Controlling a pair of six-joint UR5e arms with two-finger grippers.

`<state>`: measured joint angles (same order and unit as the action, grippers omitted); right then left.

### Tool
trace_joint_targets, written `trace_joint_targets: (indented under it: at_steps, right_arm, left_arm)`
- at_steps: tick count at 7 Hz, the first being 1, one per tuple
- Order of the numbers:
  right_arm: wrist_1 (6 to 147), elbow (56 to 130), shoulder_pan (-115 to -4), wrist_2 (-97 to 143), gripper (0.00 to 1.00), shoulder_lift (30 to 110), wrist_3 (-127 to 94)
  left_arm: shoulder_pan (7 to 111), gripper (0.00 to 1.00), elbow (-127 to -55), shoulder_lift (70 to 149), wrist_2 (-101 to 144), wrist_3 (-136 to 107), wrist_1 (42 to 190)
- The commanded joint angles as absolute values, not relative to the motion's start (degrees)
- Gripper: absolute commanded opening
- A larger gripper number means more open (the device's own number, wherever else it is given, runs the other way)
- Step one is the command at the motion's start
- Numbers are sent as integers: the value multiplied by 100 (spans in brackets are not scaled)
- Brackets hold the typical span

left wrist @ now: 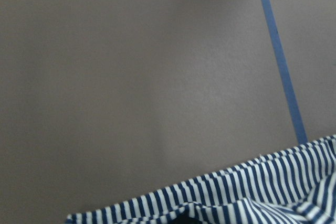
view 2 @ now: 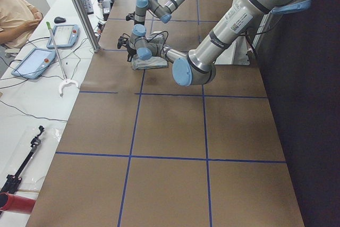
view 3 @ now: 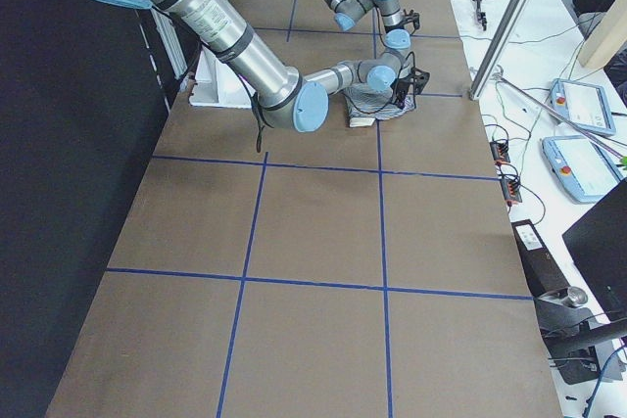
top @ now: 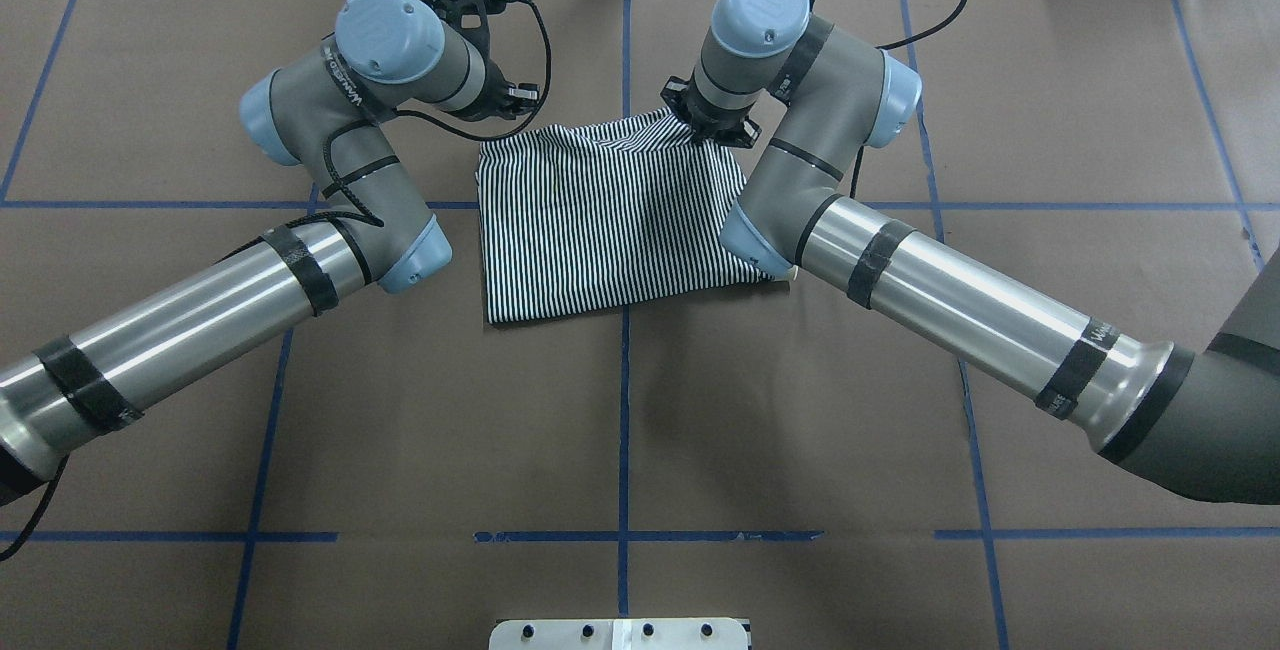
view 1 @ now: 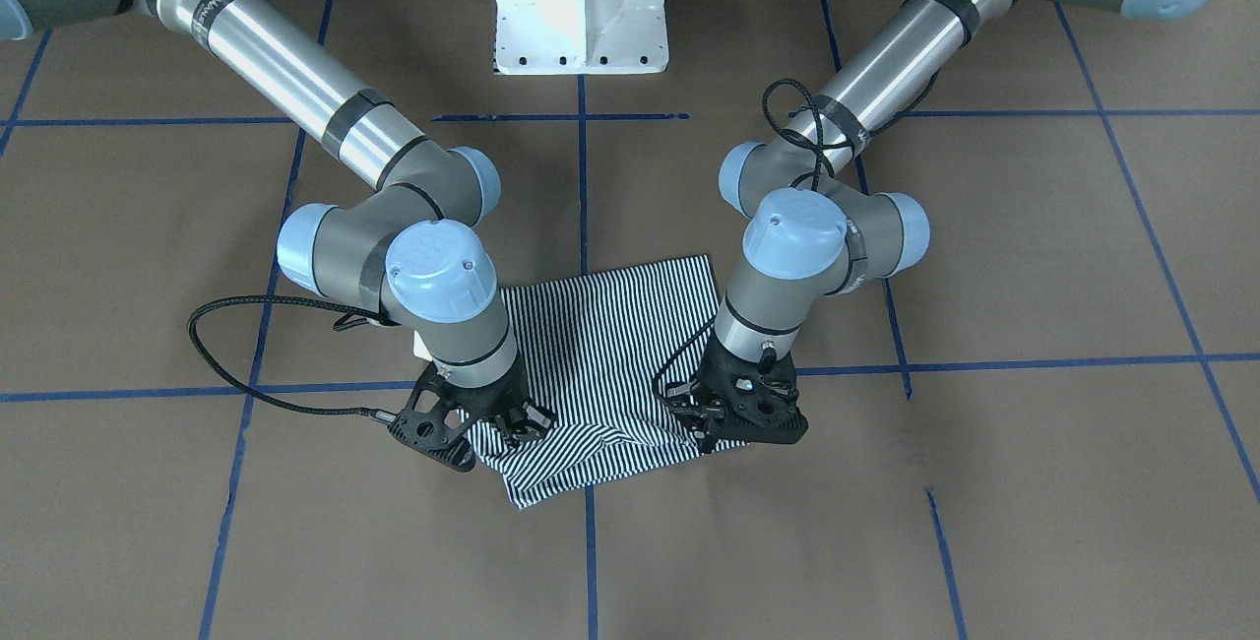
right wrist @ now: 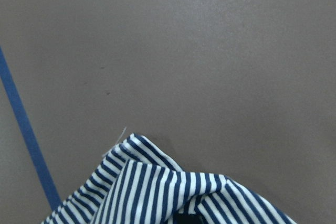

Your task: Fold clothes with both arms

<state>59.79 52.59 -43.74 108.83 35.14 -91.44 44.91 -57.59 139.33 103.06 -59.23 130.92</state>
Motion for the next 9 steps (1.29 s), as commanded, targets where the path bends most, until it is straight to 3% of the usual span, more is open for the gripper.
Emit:
trace_joint_targets:
  at_steps: [1, 3, 4, 5, 6, 8, 9]
  right_arm:
    - [5976, 5256, -4954, 11317, 0, 3585, -8679]
    - [6029, 5901, -5639, 12064, 0, 4415, -7669]
    - [6055, 6289, -6086, 12546, 24, 4978, -7168]
    - [6082, 6423, -6482, 12907, 99, 5392, -6571]
    - [6108, 6512, -6930, 13137, 100, 5832, -5530]
    - [6719, 6687, -7871, 13525, 100, 6475, -3237]
    - [7420, 7010, -8223, 13570, 100, 6791, -2068]
  left_arm:
    - [4929, 0, -5748, 13878, 10345, -5285, 13104]
    - [5420, 0, -5923, 13406, 11078, -4619, 13104]
    - [5736, 0, -6211, 13073, 11535, -4223, 13044]
    - [6087, 0, -6571, 12695, 11871, -3940, 13034]
    - [6430, 5, -6879, 12361, 12118, -3581, 12895]
    - [7098, 46, -7599, 12007, 12182, -1951, 11661]
    - [7519, 49, -7942, 11884, 12190, -1316, 10984]
